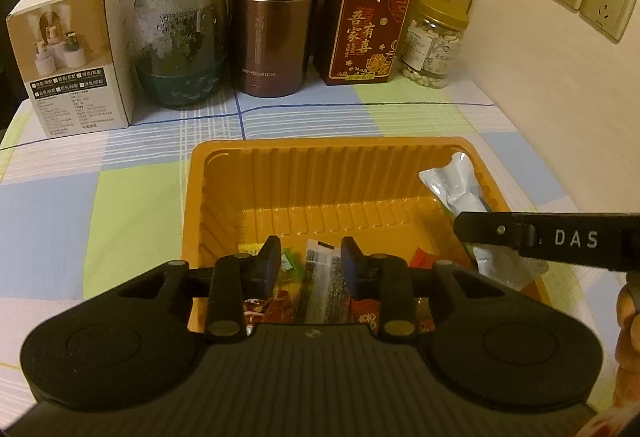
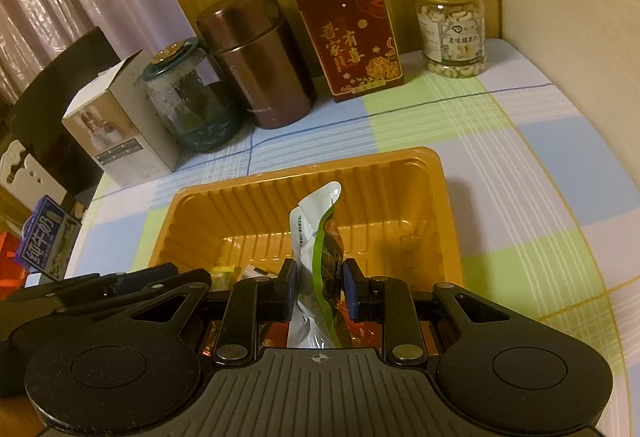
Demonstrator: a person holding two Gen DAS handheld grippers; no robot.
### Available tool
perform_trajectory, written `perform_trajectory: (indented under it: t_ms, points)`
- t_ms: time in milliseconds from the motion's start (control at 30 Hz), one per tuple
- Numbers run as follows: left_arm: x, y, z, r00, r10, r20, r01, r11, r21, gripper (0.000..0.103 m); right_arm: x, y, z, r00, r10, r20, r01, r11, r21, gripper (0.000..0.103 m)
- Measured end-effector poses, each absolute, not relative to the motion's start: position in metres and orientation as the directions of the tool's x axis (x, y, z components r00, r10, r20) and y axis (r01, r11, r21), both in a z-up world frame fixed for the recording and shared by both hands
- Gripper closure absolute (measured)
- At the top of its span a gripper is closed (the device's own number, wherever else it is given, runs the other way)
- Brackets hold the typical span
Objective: Organize snacks
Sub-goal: 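Carry the green candy and the packet over the orange tray, then open both tools to drop the candy and packet into the tray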
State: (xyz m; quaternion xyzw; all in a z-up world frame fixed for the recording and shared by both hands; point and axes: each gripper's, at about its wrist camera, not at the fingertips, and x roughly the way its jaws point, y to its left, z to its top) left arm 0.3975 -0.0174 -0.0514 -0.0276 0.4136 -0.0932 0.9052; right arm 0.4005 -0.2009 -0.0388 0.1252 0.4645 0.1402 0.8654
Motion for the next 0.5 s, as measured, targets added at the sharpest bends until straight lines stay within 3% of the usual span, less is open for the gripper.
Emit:
perform_trajectory:
  t_ms: [500]
  points:
    - [0.3908, -0.0166, -0.0517, 0.633, -0.188, -0.751, 0.160, 0.981, -0.111, 0.074, 0.4011, -0.1970, -0.0354, 0.528, 0.363, -0.767, -0.130, 0.928, 0.349, 0.078]
